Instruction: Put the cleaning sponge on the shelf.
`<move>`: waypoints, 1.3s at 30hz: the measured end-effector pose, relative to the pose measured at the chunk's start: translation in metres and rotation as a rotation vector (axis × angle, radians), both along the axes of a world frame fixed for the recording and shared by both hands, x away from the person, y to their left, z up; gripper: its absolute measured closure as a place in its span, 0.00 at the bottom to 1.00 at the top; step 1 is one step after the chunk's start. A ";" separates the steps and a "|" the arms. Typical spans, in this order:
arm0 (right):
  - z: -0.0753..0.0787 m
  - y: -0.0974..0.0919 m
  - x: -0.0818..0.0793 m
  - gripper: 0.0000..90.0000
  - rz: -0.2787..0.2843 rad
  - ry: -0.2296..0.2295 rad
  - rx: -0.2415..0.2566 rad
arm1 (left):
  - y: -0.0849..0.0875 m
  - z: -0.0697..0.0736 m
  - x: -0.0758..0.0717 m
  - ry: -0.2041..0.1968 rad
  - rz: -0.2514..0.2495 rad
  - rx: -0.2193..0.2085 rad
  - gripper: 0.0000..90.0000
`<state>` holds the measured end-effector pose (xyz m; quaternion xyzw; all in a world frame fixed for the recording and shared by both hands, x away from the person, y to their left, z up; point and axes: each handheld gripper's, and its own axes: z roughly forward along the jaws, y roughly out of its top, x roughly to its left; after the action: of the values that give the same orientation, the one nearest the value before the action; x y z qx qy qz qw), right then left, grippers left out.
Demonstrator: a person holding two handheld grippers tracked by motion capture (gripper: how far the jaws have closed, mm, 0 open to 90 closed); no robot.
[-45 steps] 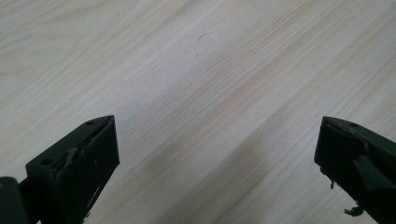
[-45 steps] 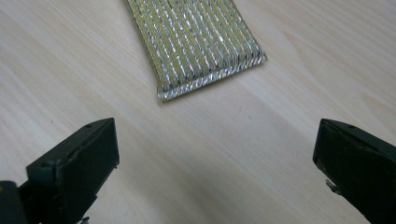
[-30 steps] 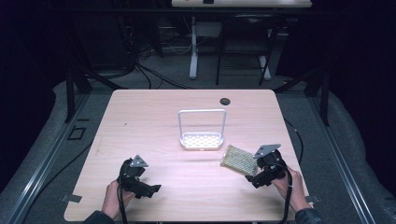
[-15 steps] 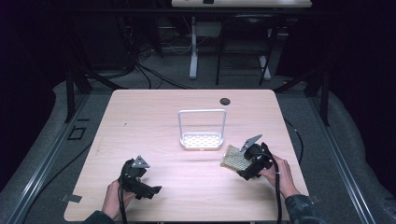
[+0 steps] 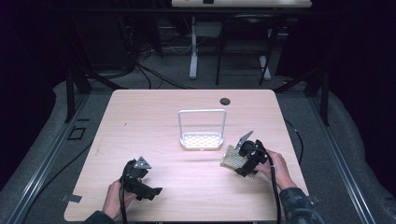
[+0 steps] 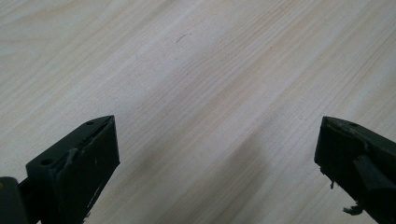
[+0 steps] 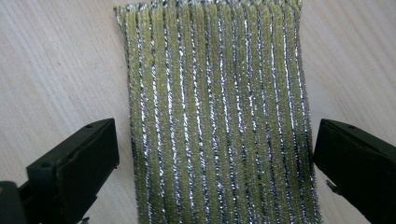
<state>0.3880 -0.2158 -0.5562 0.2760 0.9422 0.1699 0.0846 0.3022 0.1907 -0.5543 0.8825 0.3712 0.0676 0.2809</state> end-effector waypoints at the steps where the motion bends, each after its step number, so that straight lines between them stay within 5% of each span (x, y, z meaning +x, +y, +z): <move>1: 0.000 0.000 0.001 0.04 -0.006 0.009 -0.006 | 0.000 0.000 0.000 0.000 -0.001 0.002 0.00; 19: 0.001 0.004 -0.002 0.17 -0.079 0.066 -0.048 | -0.009 0.003 -0.006 0.013 0.001 0.061 0.03; 24: 0.004 0.006 -0.005 0.25 -0.080 0.049 -0.059 | -0.010 0.010 -0.012 -0.027 0.010 0.057 0.05; 39: 0.022 0.001 -0.014 0.44 -0.116 -0.005 0.013 | -0.007 0.008 -0.007 -0.021 0.035 0.073 0.12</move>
<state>0.3738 -0.2147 -0.5341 0.3302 0.9233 0.1716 0.0948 0.2956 0.1838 -0.5466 0.8849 0.3807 0.0954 0.2510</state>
